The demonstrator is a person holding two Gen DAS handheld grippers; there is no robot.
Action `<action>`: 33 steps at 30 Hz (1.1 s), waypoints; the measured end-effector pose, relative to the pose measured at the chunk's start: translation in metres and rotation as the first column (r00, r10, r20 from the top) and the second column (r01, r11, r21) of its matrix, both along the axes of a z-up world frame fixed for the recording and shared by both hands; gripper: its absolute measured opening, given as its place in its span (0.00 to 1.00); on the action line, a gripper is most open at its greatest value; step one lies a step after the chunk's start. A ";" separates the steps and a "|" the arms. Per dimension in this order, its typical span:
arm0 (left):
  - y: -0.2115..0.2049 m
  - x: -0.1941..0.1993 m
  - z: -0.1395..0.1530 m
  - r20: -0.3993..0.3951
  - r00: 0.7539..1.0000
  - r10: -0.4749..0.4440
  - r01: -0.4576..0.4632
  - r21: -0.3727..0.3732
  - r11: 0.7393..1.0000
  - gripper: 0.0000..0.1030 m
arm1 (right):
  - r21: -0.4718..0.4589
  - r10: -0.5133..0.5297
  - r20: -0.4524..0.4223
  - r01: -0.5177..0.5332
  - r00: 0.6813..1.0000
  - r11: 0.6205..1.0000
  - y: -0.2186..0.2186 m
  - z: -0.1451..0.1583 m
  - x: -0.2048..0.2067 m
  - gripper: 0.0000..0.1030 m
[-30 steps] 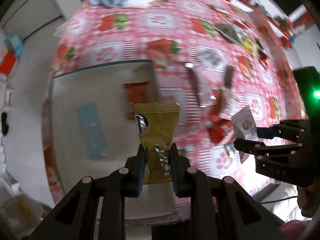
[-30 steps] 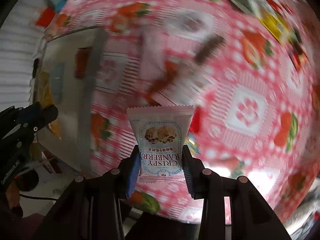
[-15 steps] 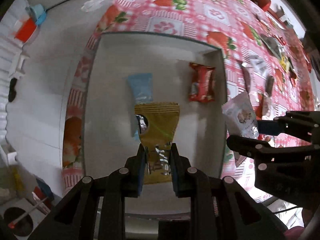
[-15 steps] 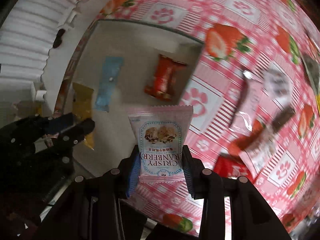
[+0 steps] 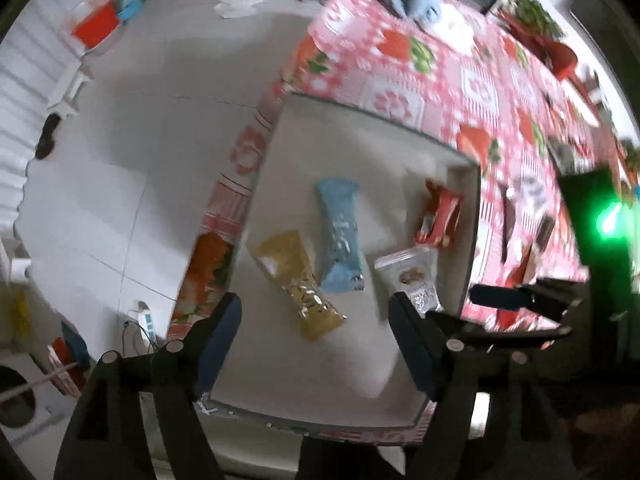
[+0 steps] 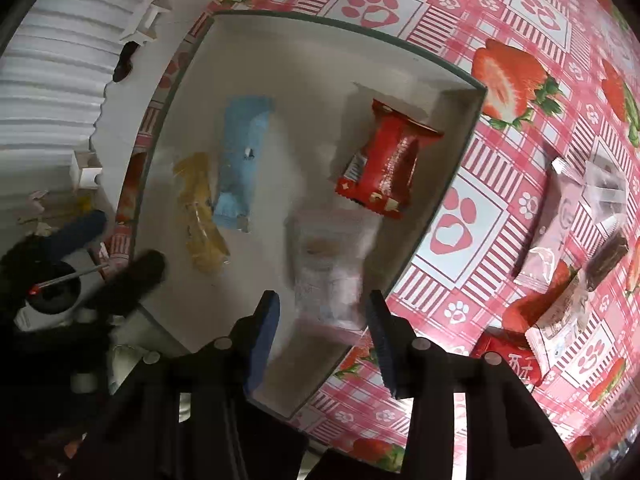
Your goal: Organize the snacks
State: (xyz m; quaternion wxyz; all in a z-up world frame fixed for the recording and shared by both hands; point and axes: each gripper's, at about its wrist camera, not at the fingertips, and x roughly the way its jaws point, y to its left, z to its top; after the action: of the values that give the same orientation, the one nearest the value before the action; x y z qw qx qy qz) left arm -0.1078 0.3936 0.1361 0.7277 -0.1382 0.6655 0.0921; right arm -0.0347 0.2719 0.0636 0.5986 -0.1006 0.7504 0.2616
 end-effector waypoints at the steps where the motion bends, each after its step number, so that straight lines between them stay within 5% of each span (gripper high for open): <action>1: 0.004 0.002 0.008 0.004 1.000 0.019 -0.019 -0.006 1.000 0.76 | 0.003 -0.008 0.005 0.008 1.000 1.000 0.001 0.001 0.000 0.75; 3: 0.008 0.006 0.024 0.004 0.999 0.040 -0.040 -0.016 0.999 0.76 | 0.012 -0.022 0.021 0.022 1.000 1.000 -0.011 0.009 0.003 0.96; 10: -0.041 0.052 0.136 0.046 0.990 -0.130 0.130 0.010 0.992 0.76 | 0.036 -0.166 0.071 0.164 0.984 0.986 -0.065 0.031 0.015 0.96; 16: -0.136 0.081 0.258 0.217 0.897 -0.385 0.401 -0.032 0.916 0.79 | 0.016 -0.333 0.077 0.332 0.940 0.943 -0.143 0.033 0.015 0.96; 21: -0.194 0.088 0.340 0.311 0.810 -0.497 0.540 -0.065 0.839 0.79 | 0.015 -0.456 0.069 0.456 0.887 0.890 -0.208 0.039 0.009 0.96; 30: -0.266 0.087 0.429 0.416 0.716 -0.561 0.603 0.037 0.797 0.79 | 0.033 -0.640 0.047 0.639 0.767 0.768 -0.296 0.048 -0.008 0.96; 33: -0.281 0.089 0.438 0.406 0.725 -0.556 0.600 0.023 0.800 0.80 | 0.038 -0.665 0.056 0.664 0.744 0.746 -0.309 0.052 -0.009 0.96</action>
State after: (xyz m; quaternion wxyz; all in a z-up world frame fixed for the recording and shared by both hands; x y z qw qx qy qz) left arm -0.0184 0.1126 0.5746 0.8293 0.0210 0.5192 -0.2055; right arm -0.0438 -0.0373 0.1155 0.6776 0.1694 0.7149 0.0339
